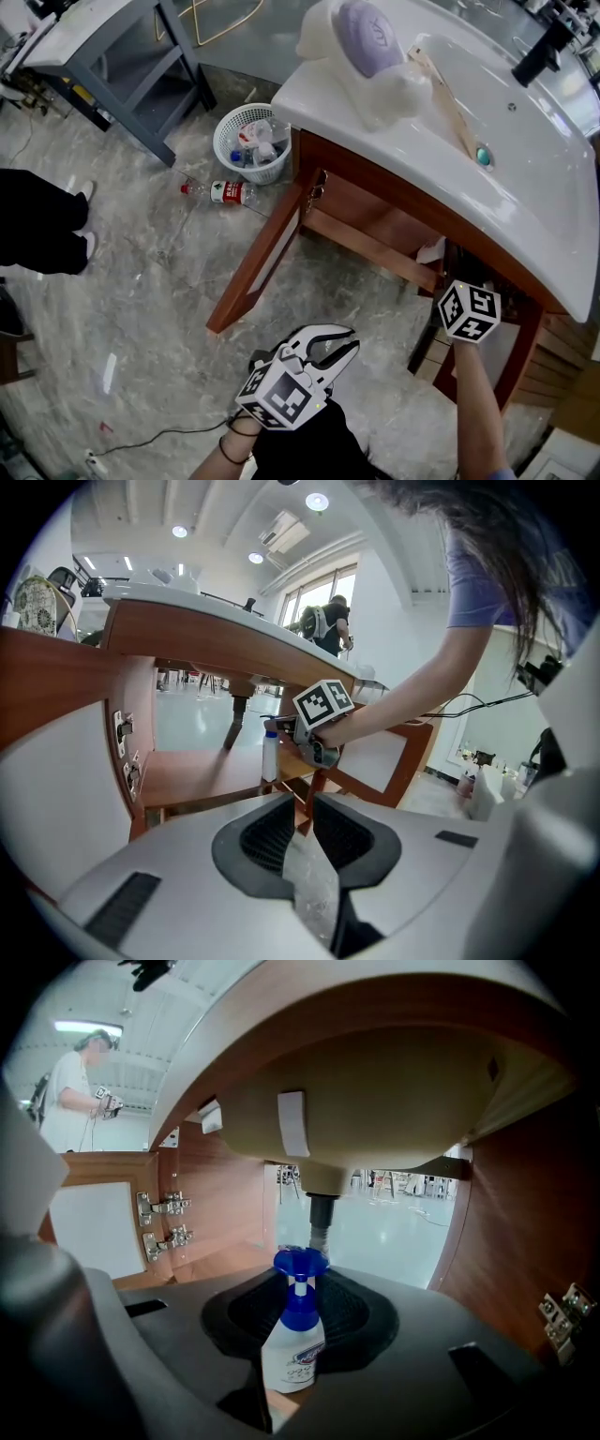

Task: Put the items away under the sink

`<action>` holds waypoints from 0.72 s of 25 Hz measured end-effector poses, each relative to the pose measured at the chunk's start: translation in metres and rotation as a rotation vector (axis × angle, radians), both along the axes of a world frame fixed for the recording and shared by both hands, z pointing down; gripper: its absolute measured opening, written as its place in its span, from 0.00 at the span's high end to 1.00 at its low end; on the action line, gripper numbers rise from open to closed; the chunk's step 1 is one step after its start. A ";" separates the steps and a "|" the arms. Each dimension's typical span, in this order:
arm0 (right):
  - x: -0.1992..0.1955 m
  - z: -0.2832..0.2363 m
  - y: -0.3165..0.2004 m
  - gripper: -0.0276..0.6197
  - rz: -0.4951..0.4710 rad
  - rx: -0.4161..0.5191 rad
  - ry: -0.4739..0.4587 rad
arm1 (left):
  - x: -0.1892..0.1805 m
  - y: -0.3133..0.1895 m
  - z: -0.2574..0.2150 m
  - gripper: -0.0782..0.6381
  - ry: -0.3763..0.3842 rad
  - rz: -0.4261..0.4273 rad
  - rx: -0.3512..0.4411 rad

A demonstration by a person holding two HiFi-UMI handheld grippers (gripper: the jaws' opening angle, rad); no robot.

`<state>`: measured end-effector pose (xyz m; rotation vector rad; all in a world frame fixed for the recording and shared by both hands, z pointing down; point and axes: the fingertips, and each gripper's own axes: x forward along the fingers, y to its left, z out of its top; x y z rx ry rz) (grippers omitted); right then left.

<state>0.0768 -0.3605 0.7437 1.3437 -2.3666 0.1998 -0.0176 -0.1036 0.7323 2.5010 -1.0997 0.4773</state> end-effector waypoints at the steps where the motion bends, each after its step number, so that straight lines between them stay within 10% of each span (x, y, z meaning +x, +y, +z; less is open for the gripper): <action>1: -0.002 -0.001 -0.004 0.81 0.001 0.007 0.001 | 0.000 0.000 0.002 0.80 -0.004 0.002 0.000; 13: 0.001 -0.001 -0.022 0.83 0.056 0.060 -0.030 | -0.001 0.010 0.016 0.80 -0.020 0.003 -0.020; 18: 0.005 0.004 -0.011 0.65 0.041 0.012 -0.062 | 0.001 0.009 0.015 0.80 -0.009 -0.006 -0.022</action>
